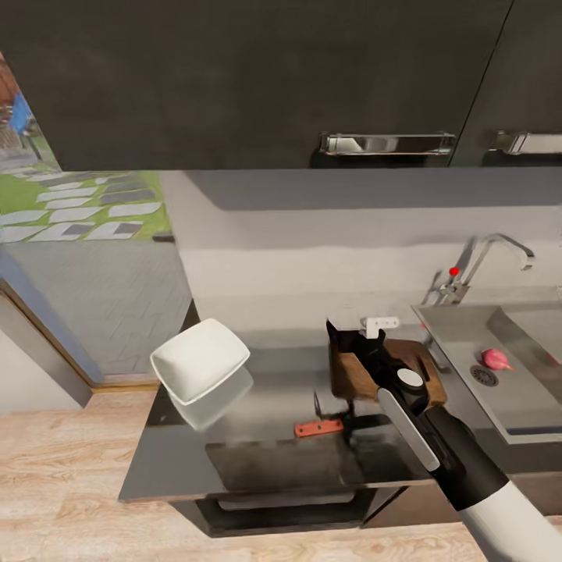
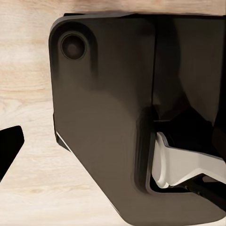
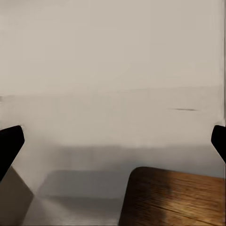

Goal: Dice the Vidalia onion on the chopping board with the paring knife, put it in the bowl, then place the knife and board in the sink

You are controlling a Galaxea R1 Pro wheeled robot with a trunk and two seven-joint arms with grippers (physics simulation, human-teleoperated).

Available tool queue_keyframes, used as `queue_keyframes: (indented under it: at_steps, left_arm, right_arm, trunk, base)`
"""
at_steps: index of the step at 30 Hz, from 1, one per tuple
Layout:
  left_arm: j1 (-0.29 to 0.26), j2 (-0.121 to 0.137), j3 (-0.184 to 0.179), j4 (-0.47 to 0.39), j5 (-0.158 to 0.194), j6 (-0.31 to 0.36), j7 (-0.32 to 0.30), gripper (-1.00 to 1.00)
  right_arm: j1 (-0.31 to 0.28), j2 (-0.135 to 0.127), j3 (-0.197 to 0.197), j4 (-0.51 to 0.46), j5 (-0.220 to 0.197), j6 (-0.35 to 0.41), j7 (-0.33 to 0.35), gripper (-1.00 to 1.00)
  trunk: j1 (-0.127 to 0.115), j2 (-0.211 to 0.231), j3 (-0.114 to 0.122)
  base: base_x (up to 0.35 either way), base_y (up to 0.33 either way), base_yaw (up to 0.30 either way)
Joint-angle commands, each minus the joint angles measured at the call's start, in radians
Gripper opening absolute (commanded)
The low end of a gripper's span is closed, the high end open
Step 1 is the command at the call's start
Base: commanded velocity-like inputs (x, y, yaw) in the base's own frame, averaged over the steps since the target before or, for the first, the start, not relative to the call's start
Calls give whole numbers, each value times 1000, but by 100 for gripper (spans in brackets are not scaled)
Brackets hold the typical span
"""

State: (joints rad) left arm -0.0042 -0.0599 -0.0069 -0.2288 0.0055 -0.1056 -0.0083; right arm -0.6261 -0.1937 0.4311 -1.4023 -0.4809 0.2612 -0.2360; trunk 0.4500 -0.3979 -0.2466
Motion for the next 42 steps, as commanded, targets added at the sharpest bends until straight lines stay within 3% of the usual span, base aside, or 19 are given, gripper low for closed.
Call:
queue_keyframes:
  at_steps: [1, 12, 15, 22, 34, 42]
  left_arm:
    - [0, 0, -1, 0, 1, -2, -1, 100]
    - [0, 0, -1, 0, 1, -3, -1, 100]
    - [0, 0, -1, 0, 1, -2, -1, 100]
    - [0, 0, 1, 0, 1, -2, -1, 100]
    - [0, 5, 2, -1, 1, -2, -1, 100]
    - [0, 4, 2, -3, 1, -2, -1, 100]
  right_arm:
    - [-1, -1, 3, -2, -8, 3, -9, 100]
    - [-1, -1, 3, -2, -8, 2, -9, 100]
    - [-1, -12, 3, -2, -9, -1, -8, 100]
    - [0, -40, 5, -3, -16, -78, -8, 100]
    - [21, -46, 5, -8, -16, -130, -8, 100]
    - [29, -56, 5, -9, -16, -148, -8, 100]
  trunk:
    - [0, -2, -2]
    - [0, -2, -2]
    - [0, -2, -2]
    - [0, -2, -2]
    - [0, -2, -2]
    - [0, -2, -2]
  base:
    - [-329, 0, 0]
    - [-341, 0, 0]
    - [-344, 0, 0]
    - [-344, 0, 0]
    - [-326, -21, 0]
    - [-103, -186, 0]
